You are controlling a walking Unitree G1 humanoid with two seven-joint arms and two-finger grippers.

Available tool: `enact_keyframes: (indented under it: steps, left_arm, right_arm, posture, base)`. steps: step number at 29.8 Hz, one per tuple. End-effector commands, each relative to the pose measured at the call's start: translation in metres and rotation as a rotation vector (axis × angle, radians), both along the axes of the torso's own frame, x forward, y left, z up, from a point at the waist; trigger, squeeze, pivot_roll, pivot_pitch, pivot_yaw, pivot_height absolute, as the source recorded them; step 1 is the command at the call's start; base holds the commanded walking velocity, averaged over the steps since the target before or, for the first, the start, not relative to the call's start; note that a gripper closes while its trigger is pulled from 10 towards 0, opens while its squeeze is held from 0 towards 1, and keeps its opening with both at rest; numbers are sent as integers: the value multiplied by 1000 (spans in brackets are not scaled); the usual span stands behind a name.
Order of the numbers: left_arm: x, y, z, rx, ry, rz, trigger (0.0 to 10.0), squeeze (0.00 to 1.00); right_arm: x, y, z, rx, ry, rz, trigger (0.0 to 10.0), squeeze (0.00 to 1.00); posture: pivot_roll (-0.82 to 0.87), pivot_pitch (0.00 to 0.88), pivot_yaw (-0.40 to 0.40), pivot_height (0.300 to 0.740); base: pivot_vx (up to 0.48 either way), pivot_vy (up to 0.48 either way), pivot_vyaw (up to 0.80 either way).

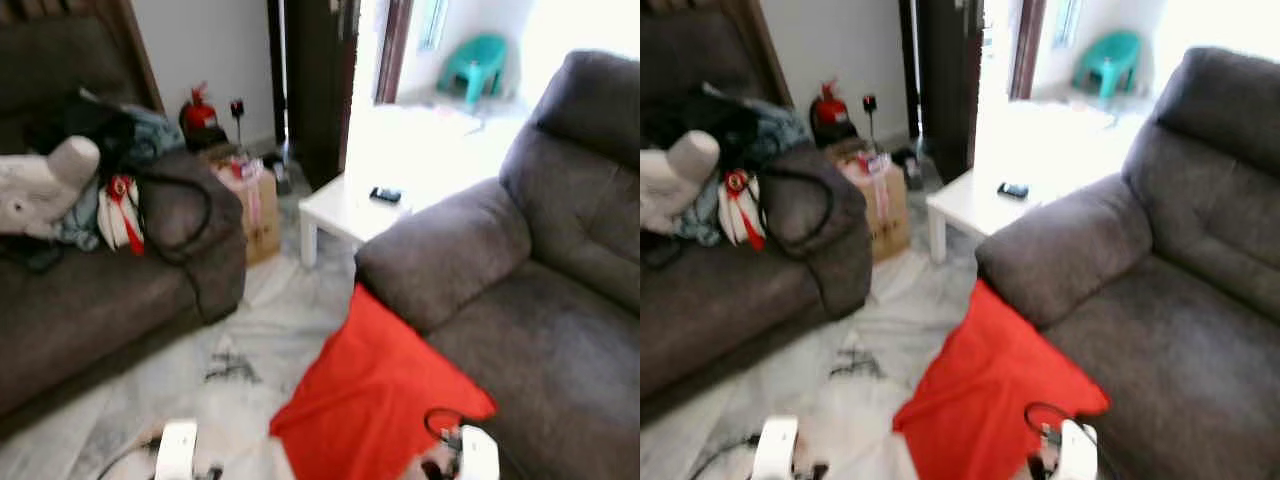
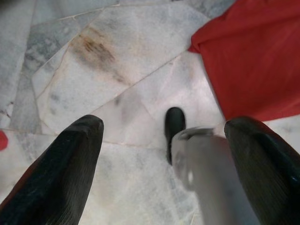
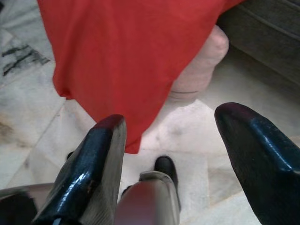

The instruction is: Move the pillow to the sofa from floor

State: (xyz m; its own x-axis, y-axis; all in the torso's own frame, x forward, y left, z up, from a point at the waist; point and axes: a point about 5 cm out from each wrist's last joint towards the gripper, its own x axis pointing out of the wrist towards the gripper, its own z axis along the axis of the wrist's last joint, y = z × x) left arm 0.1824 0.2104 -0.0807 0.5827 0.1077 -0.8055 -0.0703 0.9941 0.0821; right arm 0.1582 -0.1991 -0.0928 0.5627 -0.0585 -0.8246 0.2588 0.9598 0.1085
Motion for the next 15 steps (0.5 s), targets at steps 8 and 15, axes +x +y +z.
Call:
enact_keyframes:
  steps: [8,15]
  left_arm:
    - [3,3,2,2,-10,29,10000,0]
    - [1,3,1,3,-12,39,10000,0]
  right_arm:
    - [3,2,1,6,-11,-15,10000,0]
    - [3,2,1,3,-10,-7,10000,0]
  posture:
    - [-37,0,-73,740]
    - [-36,0,-76,740]
  base:
    - [0,0,0]
    - [0,0,0]
